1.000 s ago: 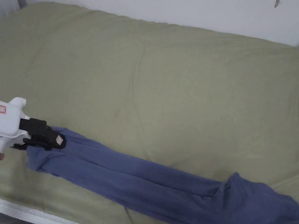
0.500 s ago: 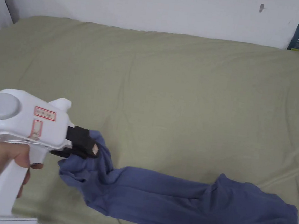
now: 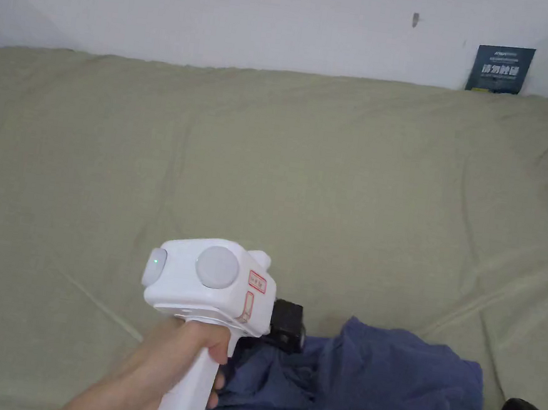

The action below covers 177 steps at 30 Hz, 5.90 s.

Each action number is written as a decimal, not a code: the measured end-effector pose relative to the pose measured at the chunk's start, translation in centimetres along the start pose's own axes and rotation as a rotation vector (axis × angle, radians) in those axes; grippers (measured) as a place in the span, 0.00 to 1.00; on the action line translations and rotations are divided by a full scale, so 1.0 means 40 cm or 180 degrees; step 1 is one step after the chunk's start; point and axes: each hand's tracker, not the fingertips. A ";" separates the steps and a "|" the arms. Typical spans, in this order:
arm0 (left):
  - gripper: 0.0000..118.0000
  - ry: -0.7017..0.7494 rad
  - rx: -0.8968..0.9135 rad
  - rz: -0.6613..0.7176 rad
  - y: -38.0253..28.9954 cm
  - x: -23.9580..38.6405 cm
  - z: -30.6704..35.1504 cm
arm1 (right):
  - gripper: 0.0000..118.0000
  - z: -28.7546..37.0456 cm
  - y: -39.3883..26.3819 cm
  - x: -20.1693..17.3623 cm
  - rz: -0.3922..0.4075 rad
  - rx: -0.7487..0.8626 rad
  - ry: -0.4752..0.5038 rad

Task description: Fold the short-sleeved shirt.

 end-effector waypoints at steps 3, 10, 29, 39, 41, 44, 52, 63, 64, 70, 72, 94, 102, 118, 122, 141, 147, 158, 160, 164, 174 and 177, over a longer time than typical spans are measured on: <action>0.94 0.0008 0.0060 -0.0107 0.000 0.024 -0.028 | 0.00 0.001 -0.002 0.007 -0.0023 -0.0032 -0.0024; 0.74 -0.0214 0.0219 -0.0128 -0.030 -0.034 0.118 | 0.00 -0.016 -0.002 0.014 -0.0077 -0.0069 -0.0010; 0.00 -0.1291 -0.0086 0.0658 -0.077 -0.130 -0.165 | 0.00 -0.026 -0.018 0.017 -0.0061 -0.0242 -0.0079; 0.00 -0.0704 0.0631 0.0539 -0.155 -0.318 0.205 | 0.00 -0.062 -0.008 -0.027 0.0075 -0.0266 0.0042; 0.00 -0.0518 0.0702 0.0670 -0.185 -0.383 0.229 | 0.00 -0.072 -0.010 -0.040 0.0108 -0.0300 0.0089; 0.00 -0.0435 0.0622 0.0798 -0.193 -0.447 0.209 | 0.00 -0.085 -0.014 -0.056 0.0156 -0.0342 0.0119; 0.99 -0.1137 0.0456 0.0857 -0.181 -0.447 0.150 | 0.00 -0.080 -0.002 -0.083 0.0220 -0.0358 0.0125; 0.94 -0.1435 0.0248 0.0918 -0.132 -0.443 0.042 | 0.00 -0.076 0.001 -0.072 0.0229 -0.0404 -0.0003; 0.94 -0.1565 0.0245 0.0886 -0.123 -0.466 0.023 | 0.00 -0.078 -0.001 -0.070 0.0226 -0.0418 -0.0015; 0.41 -0.1708 0.0207 0.1068 -0.114 -0.521 -0.030 | 0.00 -0.088 -0.014 -0.071 0.0156 -0.0475 0.0000; 0.10 -0.1342 0.0268 0.1030 -0.146 -0.477 -0.021 | 0.00 -0.085 -0.013 -0.077 0.0149 -0.0467 0.0037; 0.09 -0.0112 0.0991 0.0912 -0.195 -0.562 0.470 | 0.00 -0.084 0.027 -0.116 0.0311 -0.0275 0.0348; 0.09 0.0446 0.0706 -0.0066 -0.138 -0.246 0.429 | 0.00 -0.050 0.020 -0.087 0.0230 -0.0227 0.0345; 0.96 0.0389 0.0126 -0.0471 -0.089 0.157 -0.004 | 0.00 -0.003 0.015 0.022 -0.0060 -0.0184 0.0018; 0.92 0.0184 0.0212 -0.0364 -0.083 0.121 0.066 | 0.00 0.003 0.016 0.046 -0.0109 -0.0186 -0.0048; 0.00 -0.1196 0.0055 0.0379 -0.144 -0.090 -0.179 | 0.00 -0.040 -0.012 0.010 -0.0093 -0.0422 0.0044; 0.01 -0.1319 0.0165 0.0346 -0.136 -0.073 -0.129 | 0.00 -0.054 -0.020 0.002 -0.0032 -0.0559 0.0049; 0.01 -0.0833 0.0885 0.0188 -0.200 -0.233 0.240 | 0.00 -0.289 -0.008 -0.185 0.0016 -0.1131 0.1213; 0.01 -0.0716 0.0879 0.0329 -0.212 -0.282 0.255 | 0.00 -0.374 -0.020 -0.219 -0.0191 -0.1412 0.1551; 0.01 -0.0523 0.0868 0.0568 -0.228 -0.376 0.249 | 0.00 -0.538 -0.065 -0.239 -0.0777 -0.1974 0.2146; 0.01 -0.0502 0.0610 0.0636 -0.195 -0.462 0.200 | 0.01 -0.687 -0.216 -0.092 -0.1990 -0.2373 0.2663; 0.08 -0.0918 0.0506 0.0571 -0.180 -0.463 0.186 | 0.01 -0.677 -0.201 -0.111 -0.1733 -0.2384 0.2644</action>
